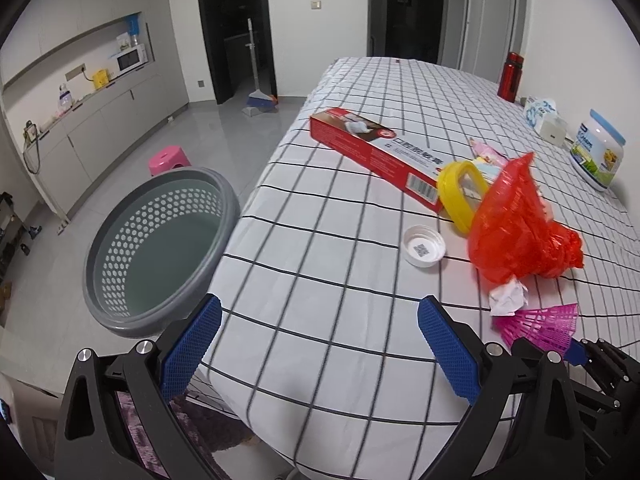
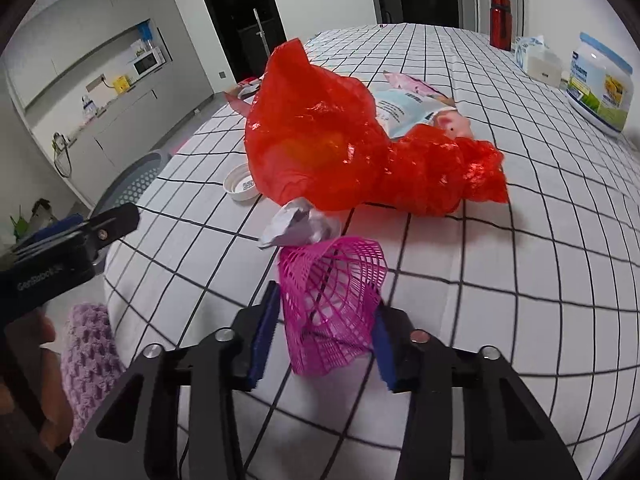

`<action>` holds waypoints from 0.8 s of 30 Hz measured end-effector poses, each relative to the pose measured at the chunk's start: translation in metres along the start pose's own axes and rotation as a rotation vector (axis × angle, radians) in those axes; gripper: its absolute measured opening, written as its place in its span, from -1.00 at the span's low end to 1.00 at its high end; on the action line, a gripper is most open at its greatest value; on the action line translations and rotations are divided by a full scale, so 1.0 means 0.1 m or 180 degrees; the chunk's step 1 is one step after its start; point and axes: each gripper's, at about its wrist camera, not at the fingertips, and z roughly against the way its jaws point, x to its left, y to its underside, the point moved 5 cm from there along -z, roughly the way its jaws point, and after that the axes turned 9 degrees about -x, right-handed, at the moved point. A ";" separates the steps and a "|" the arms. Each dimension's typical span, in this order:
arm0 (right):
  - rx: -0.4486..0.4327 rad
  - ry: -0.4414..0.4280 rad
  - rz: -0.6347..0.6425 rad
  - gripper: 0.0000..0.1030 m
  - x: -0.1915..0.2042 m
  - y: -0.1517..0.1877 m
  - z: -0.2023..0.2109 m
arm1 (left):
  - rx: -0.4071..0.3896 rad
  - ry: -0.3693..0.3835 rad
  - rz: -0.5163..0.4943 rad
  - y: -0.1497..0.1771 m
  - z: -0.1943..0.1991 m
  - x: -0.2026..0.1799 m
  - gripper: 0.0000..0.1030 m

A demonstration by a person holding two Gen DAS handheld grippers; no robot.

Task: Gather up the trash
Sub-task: 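Reach the right gripper to the pink shuttlecock and close on it, then grasp the crumpled white paper with the left gripper while the right holds the shuttlecock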

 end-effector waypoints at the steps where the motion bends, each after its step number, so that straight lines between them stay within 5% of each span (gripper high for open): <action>1: -0.0015 -0.0015 -0.0026 -0.32 -0.02 0.00 0.04 | 0.0006 0.0031 0.0001 0.01 0.00 -0.02 0.87; 24: -0.0536 0.0195 -0.0493 -0.36 -0.86 0.07 0.86 | -0.0024 0.0706 -0.0394 0.20 0.04 -1.10 0.87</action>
